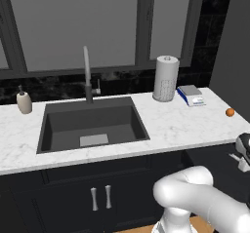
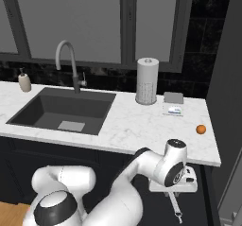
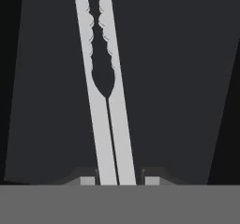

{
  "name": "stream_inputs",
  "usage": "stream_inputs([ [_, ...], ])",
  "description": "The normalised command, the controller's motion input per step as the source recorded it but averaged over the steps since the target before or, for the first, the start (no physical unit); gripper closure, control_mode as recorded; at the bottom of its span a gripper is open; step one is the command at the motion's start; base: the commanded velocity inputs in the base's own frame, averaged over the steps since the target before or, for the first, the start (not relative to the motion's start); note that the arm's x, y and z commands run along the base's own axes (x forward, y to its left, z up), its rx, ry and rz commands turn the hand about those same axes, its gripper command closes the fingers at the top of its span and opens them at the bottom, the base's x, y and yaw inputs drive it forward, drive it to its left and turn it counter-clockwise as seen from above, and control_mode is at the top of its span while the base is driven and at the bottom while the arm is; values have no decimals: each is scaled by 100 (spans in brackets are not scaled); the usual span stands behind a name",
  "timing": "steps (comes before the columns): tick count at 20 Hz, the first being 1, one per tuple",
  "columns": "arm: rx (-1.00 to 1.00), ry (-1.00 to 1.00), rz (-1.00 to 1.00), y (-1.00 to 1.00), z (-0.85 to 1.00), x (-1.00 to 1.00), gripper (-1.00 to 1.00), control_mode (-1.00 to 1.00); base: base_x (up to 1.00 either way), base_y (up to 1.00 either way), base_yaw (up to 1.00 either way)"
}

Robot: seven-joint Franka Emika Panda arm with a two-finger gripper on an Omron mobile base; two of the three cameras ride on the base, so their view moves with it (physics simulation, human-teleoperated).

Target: Pick the tongs from the drawer and place it on the counter.

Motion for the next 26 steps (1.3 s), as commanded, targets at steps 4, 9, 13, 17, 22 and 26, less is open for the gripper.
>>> stream_inputs([
  [4,2,-5,0,12,83,2,100,-100,0,0,0],
  [9,2,-12,0,24,43,27,100,-100,0,0,0],
  [13,5,-11,0,28,41,68,100,-100,0,0,0],
  [17,8,-6,0,35,29,94,100,-100,0,0,0],
  [22,5,-3,0,44,7,100,100,-100,0,0,0],
  [26,0,0,0,56,0,100,100,-100,0,0,0],
])
